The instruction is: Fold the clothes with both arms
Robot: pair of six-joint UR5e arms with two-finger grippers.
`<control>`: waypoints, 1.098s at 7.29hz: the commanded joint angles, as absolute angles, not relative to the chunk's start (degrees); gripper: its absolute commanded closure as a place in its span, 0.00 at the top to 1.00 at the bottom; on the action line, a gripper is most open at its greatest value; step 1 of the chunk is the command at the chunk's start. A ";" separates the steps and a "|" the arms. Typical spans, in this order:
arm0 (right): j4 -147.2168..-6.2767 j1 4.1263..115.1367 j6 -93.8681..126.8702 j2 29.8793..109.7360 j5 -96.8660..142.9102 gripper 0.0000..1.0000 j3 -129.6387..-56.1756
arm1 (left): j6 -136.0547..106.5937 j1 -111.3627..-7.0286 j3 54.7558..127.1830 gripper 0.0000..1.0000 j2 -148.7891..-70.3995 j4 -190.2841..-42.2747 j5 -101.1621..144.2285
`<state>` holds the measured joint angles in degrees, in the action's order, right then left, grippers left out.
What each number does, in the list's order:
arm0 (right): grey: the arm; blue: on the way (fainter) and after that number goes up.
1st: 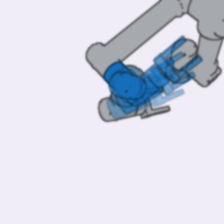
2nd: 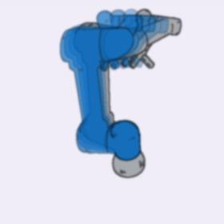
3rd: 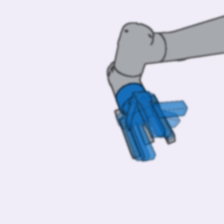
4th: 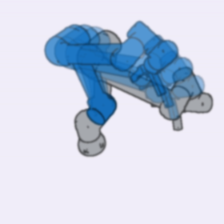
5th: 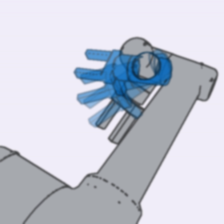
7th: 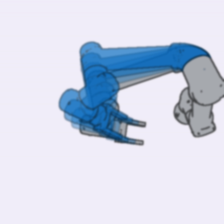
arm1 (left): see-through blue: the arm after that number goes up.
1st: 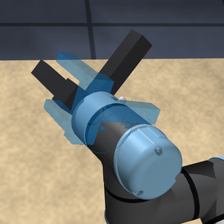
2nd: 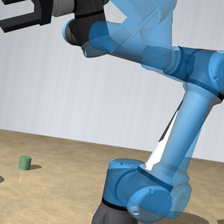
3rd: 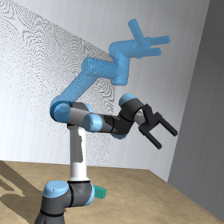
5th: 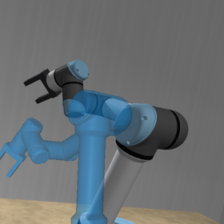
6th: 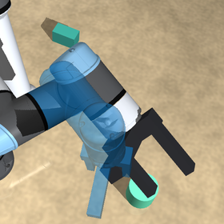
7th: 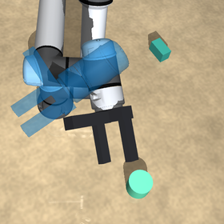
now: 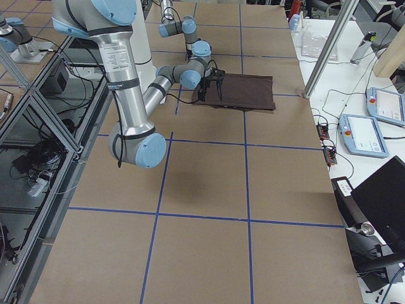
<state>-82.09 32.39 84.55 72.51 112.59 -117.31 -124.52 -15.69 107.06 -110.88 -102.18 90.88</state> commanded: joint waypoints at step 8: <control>-82.09 32.70 84.46 72.69 112.68 1.00 -117.25 | -124.45 -16.61 106.87 0.24 -110.92 -101.69 90.79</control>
<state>-82.09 32.69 84.47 72.68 112.67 -117.32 -124.48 -16.45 106.72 -110.92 -101.69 90.79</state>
